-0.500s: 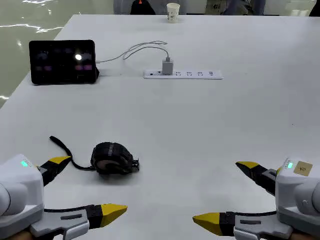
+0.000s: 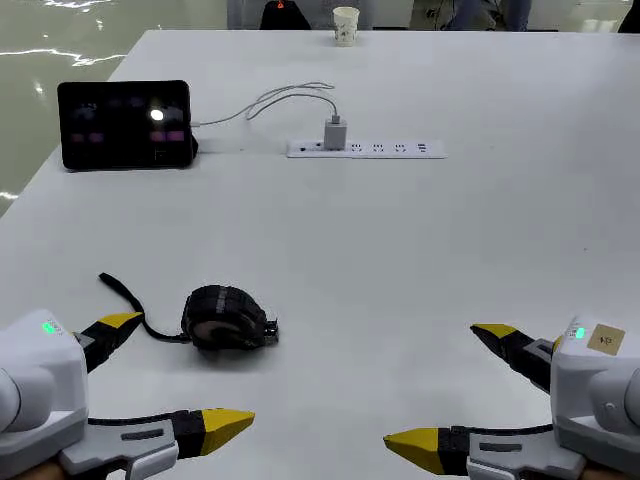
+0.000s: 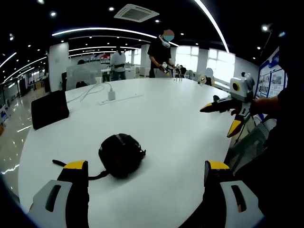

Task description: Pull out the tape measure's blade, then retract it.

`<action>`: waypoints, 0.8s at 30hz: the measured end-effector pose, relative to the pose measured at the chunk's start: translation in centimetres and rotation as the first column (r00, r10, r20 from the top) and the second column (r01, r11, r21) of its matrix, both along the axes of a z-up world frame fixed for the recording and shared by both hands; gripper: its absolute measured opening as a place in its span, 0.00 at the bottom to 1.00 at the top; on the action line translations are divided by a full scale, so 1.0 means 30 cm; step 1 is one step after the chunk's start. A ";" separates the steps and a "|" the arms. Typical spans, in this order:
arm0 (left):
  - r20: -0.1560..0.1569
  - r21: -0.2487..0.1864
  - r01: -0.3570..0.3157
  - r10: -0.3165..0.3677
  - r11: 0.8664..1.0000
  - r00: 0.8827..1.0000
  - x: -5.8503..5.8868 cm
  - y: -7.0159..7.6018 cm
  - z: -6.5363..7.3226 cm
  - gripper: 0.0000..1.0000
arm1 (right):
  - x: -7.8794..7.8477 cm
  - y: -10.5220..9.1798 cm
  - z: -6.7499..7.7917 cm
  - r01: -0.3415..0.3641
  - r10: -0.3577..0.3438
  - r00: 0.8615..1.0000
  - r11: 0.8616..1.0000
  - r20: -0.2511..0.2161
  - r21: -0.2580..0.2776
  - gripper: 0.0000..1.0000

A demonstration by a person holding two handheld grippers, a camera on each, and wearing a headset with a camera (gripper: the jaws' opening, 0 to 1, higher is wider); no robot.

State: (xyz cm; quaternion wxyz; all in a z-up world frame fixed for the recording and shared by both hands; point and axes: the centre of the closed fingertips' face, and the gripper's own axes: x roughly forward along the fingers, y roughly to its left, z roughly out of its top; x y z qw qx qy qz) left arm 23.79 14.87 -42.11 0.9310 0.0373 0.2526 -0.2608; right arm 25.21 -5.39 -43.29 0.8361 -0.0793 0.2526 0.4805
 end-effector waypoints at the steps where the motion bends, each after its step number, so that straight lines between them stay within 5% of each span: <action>1: 0.000 0.000 0.001 -0.001 1.000 1.000 0.000 0.000 0.000 0.99 | 0.001 0.000 0.000 0.000 0.000 1.000 1.000 0.001 0.000 0.98; 24: -0.007 0.004 0.010 -0.010 1.000 1.000 0.002 0.003 -0.005 0.99 | 0.005 0.000 -0.002 -0.007 0.007 1.000 1.000 0.000 -0.005 0.99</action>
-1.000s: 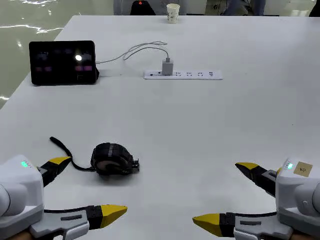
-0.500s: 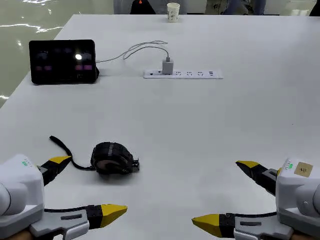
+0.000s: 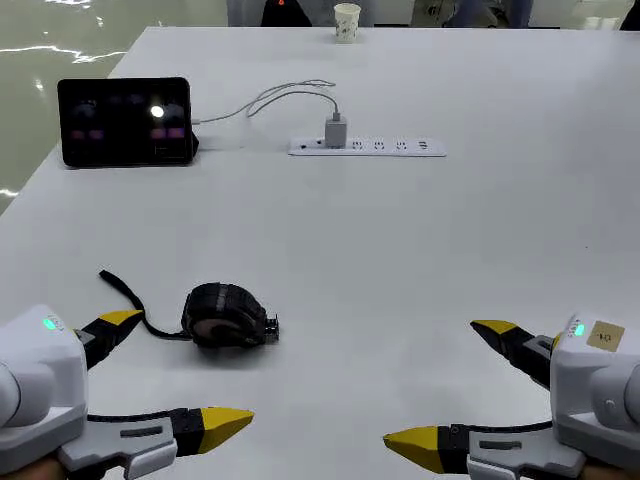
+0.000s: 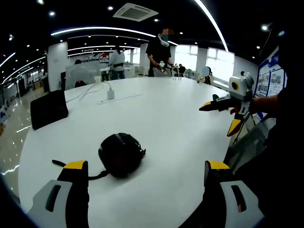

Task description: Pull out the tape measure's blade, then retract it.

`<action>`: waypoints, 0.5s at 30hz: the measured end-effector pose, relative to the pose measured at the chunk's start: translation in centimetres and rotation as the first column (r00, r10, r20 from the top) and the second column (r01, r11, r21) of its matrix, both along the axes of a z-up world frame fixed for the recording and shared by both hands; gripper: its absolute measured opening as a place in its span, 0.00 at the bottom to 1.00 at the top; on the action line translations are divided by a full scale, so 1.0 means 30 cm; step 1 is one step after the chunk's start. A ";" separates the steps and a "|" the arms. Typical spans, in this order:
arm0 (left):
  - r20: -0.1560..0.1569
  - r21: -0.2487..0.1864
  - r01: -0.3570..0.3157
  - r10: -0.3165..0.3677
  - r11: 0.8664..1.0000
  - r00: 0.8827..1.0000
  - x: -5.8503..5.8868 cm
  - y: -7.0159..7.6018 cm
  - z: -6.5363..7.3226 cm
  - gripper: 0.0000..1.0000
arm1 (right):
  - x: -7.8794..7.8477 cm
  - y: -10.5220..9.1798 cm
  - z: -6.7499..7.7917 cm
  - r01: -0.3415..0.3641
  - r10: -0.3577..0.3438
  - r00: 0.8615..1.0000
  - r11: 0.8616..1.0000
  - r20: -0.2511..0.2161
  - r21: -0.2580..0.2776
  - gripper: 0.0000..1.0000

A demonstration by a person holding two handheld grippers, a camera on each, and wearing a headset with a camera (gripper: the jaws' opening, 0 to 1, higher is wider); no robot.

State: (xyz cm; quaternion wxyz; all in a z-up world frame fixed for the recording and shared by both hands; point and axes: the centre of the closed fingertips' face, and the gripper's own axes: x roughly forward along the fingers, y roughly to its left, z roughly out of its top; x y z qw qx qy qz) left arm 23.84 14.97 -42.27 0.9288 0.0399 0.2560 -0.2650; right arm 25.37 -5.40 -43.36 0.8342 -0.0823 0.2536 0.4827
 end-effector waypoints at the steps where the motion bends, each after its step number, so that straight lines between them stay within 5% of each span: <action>1: 0.000 0.000 0.001 -0.001 1.000 1.000 0.000 -0.001 0.000 0.99 | 0.001 -0.001 -0.001 0.000 0.000 1.000 1.000 -0.003 0.000 0.99; 15: -0.003 0.007 0.014 -0.014 1.000 1.000 0.018 0.004 0.003 0.99 | 0.019 -0.003 -0.008 -0.008 0.007 1.000 1.000 -0.011 -0.013 0.99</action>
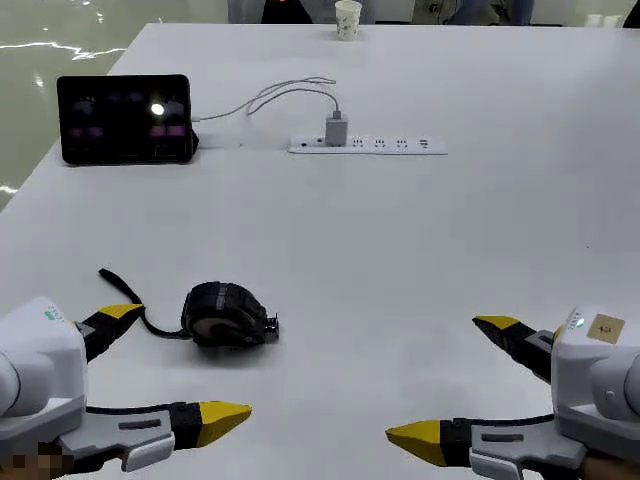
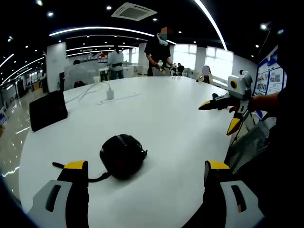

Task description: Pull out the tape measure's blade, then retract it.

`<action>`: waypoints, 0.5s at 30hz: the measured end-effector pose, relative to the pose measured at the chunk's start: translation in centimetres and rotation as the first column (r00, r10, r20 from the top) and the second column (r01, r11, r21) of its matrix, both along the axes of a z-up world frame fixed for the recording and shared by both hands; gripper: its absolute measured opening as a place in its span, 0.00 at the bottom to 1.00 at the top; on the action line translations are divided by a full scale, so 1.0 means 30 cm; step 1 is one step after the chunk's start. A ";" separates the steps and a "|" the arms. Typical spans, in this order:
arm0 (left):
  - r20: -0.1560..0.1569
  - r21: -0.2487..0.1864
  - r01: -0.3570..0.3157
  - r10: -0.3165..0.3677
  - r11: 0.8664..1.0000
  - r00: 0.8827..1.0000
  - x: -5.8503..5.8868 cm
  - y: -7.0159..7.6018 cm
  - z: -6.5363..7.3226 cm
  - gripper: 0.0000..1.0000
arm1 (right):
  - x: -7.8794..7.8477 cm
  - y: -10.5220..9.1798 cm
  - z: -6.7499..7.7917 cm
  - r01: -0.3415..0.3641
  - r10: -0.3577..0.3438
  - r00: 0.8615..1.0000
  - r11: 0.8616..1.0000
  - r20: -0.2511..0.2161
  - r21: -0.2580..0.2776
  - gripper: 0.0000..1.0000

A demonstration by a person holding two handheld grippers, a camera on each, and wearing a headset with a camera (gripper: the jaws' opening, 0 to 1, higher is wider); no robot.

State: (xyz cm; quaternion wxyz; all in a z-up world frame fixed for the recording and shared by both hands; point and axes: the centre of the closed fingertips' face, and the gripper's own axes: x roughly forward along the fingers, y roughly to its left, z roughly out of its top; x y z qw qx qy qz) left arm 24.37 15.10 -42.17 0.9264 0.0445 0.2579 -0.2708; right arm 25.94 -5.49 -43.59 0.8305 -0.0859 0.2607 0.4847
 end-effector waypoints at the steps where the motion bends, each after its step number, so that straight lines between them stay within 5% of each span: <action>1: 0.001 0.001 0.000 0.000 1.000 1.000 0.002 0.001 0.002 0.99 | 0.002 0.001 0.000 0.000 0.000 1.000 1.000 0.000 0.001 0.99; 15: -0.010 0.015 0.024 -0.024 1.000 1.000 0.028 0.007 -0.007 0.99 | 0.027 0.015 -0.010 -0.043 0.043 0.999 0.999 -0.006 -0.013 0.99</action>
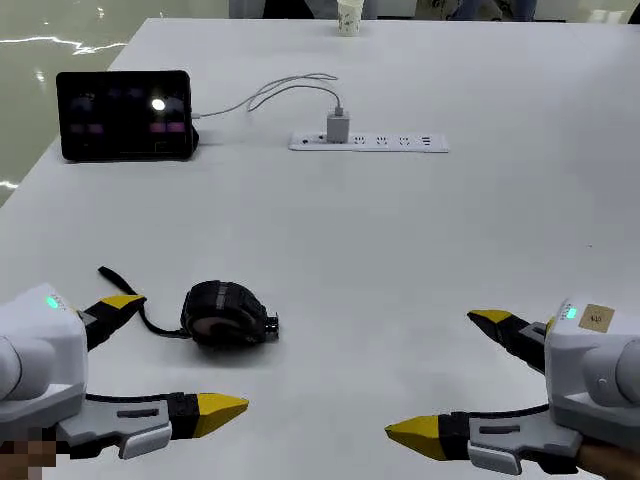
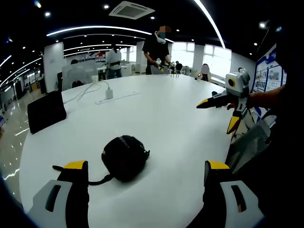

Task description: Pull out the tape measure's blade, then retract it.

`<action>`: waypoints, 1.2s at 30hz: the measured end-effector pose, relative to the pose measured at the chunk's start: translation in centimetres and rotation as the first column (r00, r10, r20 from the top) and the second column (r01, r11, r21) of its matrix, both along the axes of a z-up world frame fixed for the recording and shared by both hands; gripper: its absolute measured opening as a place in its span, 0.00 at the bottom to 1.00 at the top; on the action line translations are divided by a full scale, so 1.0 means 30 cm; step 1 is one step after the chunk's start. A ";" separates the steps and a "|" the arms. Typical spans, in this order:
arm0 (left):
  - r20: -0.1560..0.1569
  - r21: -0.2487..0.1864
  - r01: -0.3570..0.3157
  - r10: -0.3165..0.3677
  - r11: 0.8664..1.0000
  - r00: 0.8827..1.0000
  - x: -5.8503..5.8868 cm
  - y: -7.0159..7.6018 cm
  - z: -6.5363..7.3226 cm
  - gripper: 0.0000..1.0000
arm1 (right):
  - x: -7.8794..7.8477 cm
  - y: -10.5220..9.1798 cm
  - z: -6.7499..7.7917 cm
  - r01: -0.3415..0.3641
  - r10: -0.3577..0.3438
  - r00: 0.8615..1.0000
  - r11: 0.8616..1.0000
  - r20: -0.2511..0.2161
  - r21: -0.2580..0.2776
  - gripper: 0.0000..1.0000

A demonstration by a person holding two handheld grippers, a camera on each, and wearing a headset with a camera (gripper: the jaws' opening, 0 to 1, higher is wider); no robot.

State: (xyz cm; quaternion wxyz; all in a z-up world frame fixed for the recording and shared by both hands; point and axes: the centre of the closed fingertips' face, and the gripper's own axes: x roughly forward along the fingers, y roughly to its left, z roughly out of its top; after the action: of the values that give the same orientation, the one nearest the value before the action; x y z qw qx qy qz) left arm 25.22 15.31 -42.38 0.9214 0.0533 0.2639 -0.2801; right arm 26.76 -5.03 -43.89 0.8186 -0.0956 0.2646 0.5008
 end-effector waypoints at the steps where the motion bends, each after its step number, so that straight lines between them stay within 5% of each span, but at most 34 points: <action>1: -0.001 0.001 0.001 -0.001 1.000 1.000 0.002 0.000 -0.001 0.99 | 0.002 0.001 -0.001 -0.004 0.004 1.000 1.000 -0.001 -0.001 0.99; 36: -0.035 0.054 0.116 -0.114 0.992 0.993 0.083 0.029 -0.035 0.99 | 0.083 0.126 -0.048 -0.208 0.209 0.978 0.977 0.016 -0.051 0.99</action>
State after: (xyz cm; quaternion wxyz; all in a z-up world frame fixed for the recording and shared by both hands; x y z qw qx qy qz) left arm 27.70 16.19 -43.43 0.8976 0.0898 0.2828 -0.3260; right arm 29.26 -1.23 -45.32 0.7617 -0.1482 0.2566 0.5762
